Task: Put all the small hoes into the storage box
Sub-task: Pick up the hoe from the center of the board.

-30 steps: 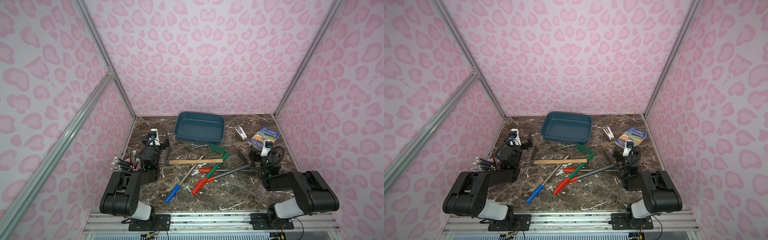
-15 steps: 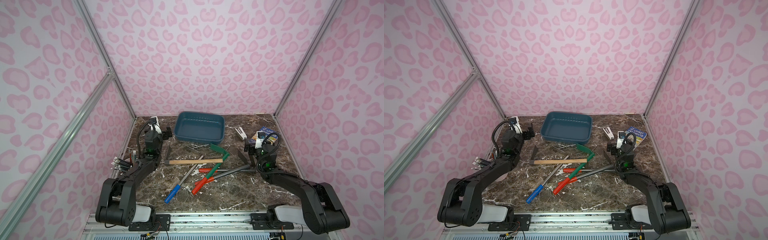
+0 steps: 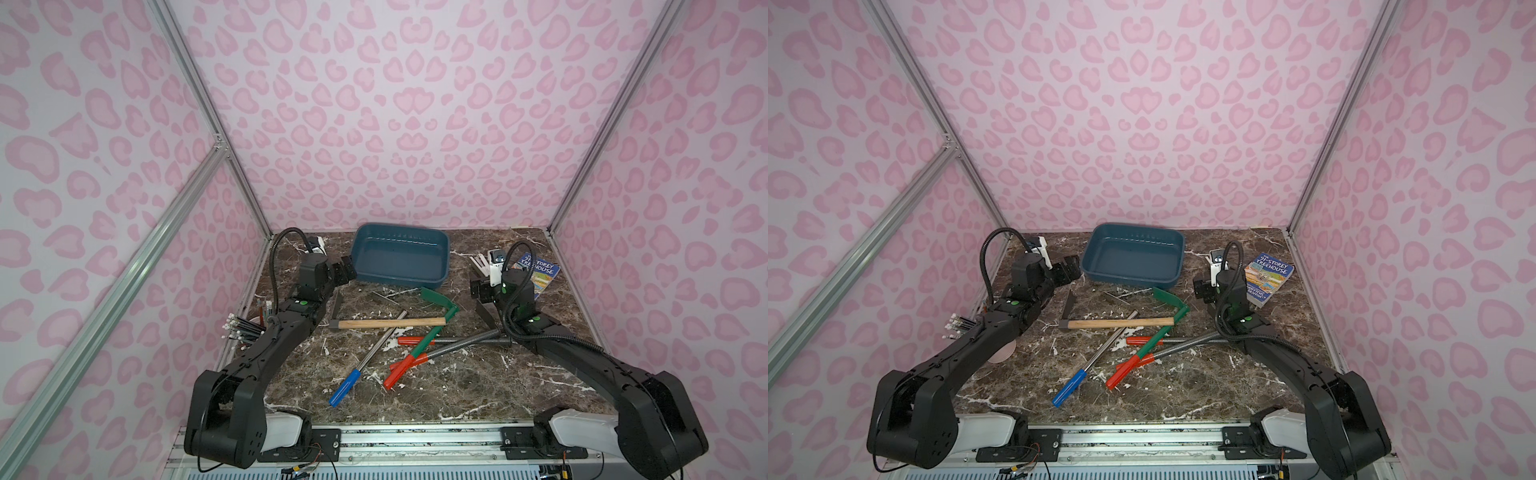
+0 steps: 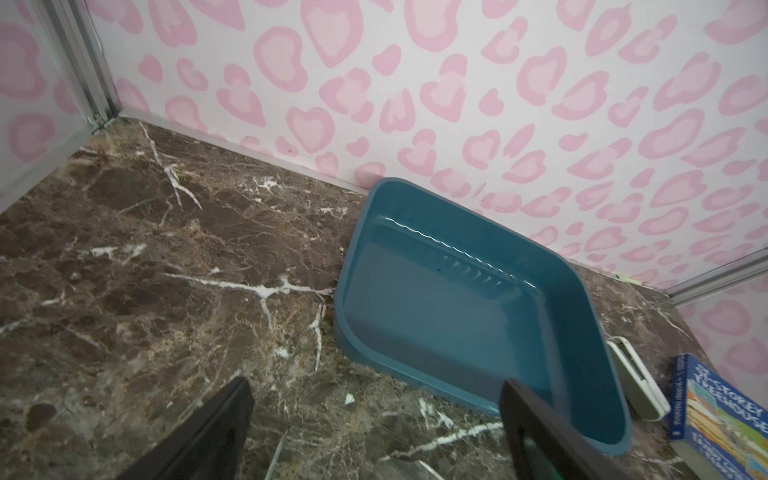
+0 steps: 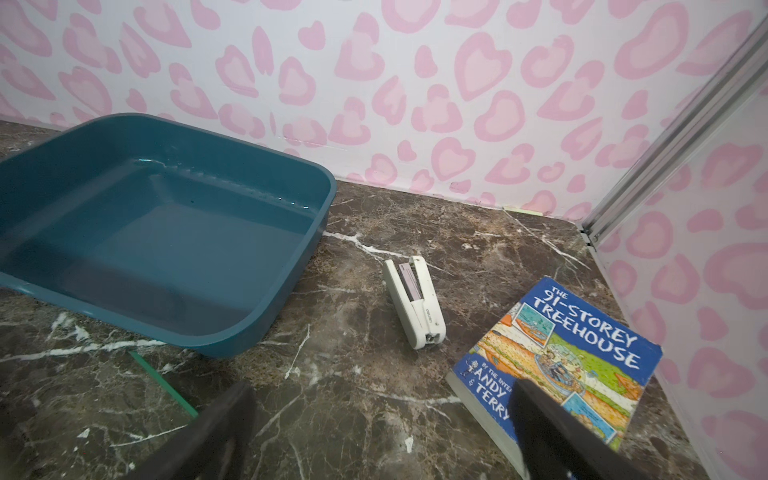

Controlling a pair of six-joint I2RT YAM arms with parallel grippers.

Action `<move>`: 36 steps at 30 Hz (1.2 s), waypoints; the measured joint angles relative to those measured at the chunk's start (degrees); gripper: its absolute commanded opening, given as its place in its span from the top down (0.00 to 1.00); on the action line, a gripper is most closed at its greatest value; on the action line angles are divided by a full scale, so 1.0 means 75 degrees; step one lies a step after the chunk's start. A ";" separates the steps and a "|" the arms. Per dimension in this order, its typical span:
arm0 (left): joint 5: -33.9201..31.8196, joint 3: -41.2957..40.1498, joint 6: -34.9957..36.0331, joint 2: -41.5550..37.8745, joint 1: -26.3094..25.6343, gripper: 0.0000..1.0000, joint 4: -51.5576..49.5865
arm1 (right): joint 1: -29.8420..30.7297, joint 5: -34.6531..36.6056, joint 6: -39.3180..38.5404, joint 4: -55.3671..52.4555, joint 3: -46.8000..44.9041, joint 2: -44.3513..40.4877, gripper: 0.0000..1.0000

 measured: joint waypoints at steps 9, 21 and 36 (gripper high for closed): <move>0.0676 -0.0405 -0.1215 -0.1029 -0.0181 0.04 -0.0577 | 0.1116 0.0213 -0.0414 -0.1454 0.1472 0.0796 0.03; 0.1029 -0.0816 -0.2500 -0.1480 -0.0259 0.04 -0.0930 | 0.2288 0.0201 -0.1061 -0.2471 0.2119 0.1687 0.14; 0.1236 -0.0985 -0.2553 -0.1609 -0.0271 0.04 -0.1032 | 0.2853 -0.0720 -0.1670 -0.3797 0.3048 0.2626 0.20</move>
